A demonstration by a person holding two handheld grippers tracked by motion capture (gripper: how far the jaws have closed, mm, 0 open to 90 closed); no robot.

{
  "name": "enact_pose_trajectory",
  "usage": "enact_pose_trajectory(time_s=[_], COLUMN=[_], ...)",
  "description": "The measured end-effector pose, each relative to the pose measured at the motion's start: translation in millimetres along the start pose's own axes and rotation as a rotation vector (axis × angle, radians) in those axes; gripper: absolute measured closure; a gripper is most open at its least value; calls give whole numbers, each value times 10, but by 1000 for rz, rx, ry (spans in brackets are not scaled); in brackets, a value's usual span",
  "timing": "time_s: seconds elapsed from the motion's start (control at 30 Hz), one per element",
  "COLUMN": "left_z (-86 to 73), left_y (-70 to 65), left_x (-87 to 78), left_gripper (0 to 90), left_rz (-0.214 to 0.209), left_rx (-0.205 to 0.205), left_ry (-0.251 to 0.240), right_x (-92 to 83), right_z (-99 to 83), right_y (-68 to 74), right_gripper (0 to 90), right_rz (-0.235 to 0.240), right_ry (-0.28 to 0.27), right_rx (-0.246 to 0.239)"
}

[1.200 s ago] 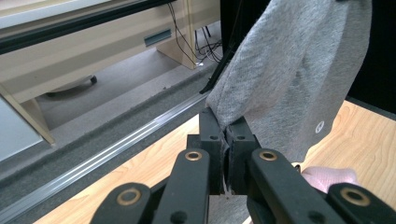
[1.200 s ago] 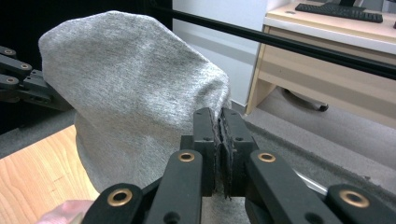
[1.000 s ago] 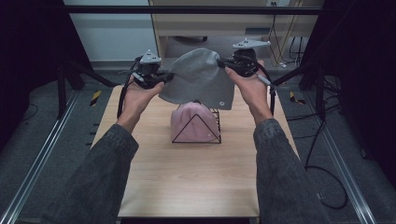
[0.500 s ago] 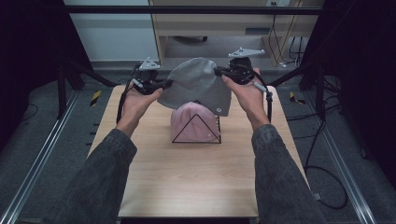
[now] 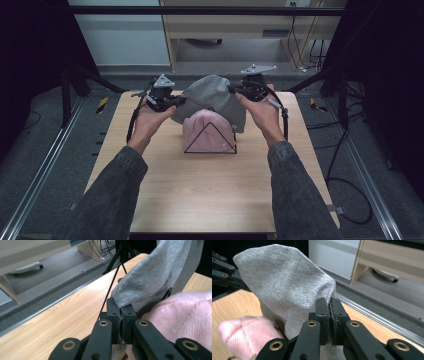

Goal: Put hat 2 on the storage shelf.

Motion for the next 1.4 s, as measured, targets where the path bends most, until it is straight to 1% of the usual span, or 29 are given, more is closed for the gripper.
enact_pose_trajectory(time_s=[0.1,0.17,0.2,0.23,0.37,0.4,0.47,0.6,0.67,0.8,0.83,0.87,1.03,1.1,1.13,1.17,1.23,1.3,1.4], left_z=[-95,-148,-169,-194,-259,-279,-322,-429,-467,-510,-524,-538,-615,-626,-626,-627,-624,-630,-658], left_y=[-13,-14,-19,-19,-19,-19,-8,14,23,23,26,24,26,22,9,4,-16,-10,13], left_x=[61,88,99,110,139,148,165,217,228,251,254,262,312,322,326,325,326,322,324], left_gripper=[877,877,877,877,877,877,877,877,877,877,876,876,876,876,876,876,876,876,875], left_rz=[-4,-3,-6,-6,-7,-9,-9,-10,-10,-15,-14,-13,-24,-31,-34,-29,-26,-20,-12], left_rx=[-6,-7,-13,-7,-9,-15,-13,-41,-43,-59,-52,-55,-79,-98,-95,-82,-71,-75,-85], left_ry=[15,25,27,33,43,44,51,57,66,63,72,72,83,79,79,84,84,84,89], right_x=[23,37,50,59,98,109,140,173,183,196,198,198,206,203,201,203,204,206,217], right_z=[-74,-129,-165,-194,-293,-311,-363,-423,-442,-455,-460,-464,-518,-532,-542,-557,-576,-586,-584], right_y=[24,28,34,35,64,67,84,98,100,109,109,113,127,117,116,112,109,100,110], right_gripper=[863,863,863,864,864,863,863,863,863,863,863,862,861,861,860,861,860,859,850], right_rz=[2,5,5,7,14,15,19,21,19,18,16,15,16,14,12,11,9,6,1], right_ry=[12,17,23,26,39,42,51,60,63,68,69,69,80,75,77,80,88,89,78], right_rx=[1,10,16,15,29,26,25,26,33,33,35,41,49,55,60,59,59,65,60])
Point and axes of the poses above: each handheld gripper's, and its own axes: x roughly forward along the jaws, z roughly out of its top, y roughly to its left, the point moved 8 cm from there along x, roughly forward along the jaws, and after that the axes turned 10 degrees about -x, right-handed, at the moved point
